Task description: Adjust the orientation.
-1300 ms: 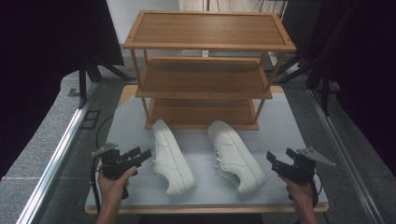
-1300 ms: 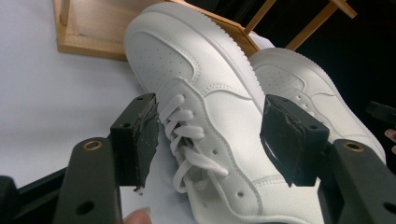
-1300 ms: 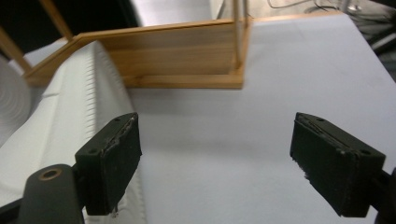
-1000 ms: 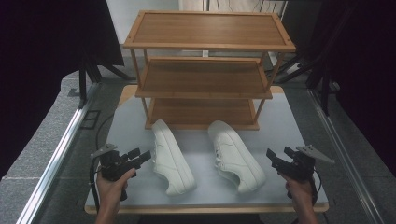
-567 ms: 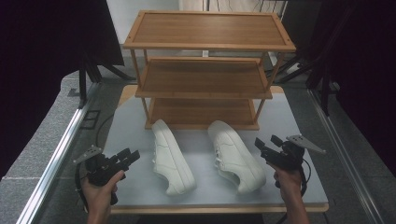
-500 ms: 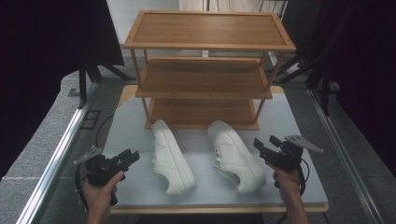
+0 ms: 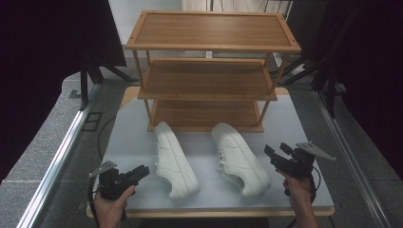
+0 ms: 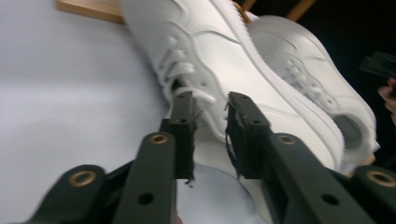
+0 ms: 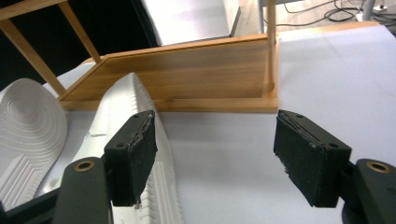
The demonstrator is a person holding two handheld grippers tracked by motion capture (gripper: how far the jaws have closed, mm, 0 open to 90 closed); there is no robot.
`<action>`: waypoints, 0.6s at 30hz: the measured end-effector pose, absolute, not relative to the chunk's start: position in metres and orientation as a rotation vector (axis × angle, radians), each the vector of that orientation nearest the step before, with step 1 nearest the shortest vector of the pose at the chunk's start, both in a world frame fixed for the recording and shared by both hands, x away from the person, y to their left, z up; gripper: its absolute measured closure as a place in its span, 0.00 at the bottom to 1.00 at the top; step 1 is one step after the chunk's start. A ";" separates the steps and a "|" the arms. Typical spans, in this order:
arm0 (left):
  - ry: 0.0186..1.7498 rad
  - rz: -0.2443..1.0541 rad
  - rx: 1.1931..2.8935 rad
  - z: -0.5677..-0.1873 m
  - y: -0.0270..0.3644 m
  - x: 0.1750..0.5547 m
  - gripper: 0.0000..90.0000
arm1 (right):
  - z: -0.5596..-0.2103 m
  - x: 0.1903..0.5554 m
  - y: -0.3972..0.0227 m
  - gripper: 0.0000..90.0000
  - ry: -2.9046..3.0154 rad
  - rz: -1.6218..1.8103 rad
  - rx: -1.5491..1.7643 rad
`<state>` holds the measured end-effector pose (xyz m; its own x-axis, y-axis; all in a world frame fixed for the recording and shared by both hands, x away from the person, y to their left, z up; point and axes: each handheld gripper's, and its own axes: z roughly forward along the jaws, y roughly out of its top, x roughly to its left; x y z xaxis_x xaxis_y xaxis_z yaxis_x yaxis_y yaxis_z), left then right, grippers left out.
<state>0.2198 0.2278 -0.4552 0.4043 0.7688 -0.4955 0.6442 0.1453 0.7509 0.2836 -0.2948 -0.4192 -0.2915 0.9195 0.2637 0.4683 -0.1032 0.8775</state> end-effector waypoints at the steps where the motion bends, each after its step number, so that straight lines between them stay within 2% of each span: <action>1: 1.290 0.128 1.573 -0.455 0.227 0.220 0.86 | -0.420 0.283 -0.296 0.33 1.732 1.373 1.522; 6: 1.292 0.091 1.593 -0.458 0.224 0.220 0.94 | -0.425 0.283 -0.299 0.33 1.732 1.351 1.542; 18: 1.258 0.004 1.674 -0.470 0.199 0.216 0.96 | -0.429 0.281 -0.302 0.33 1.722 1.324 1.580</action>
<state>0.2161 0.1988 -0.4700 0.4589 0.7219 -0.5179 0.7183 0.0417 0.6945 0.2806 -0.3017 -0.4294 -0.2413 0.9325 0.2687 0.4991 -0.1182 0.8585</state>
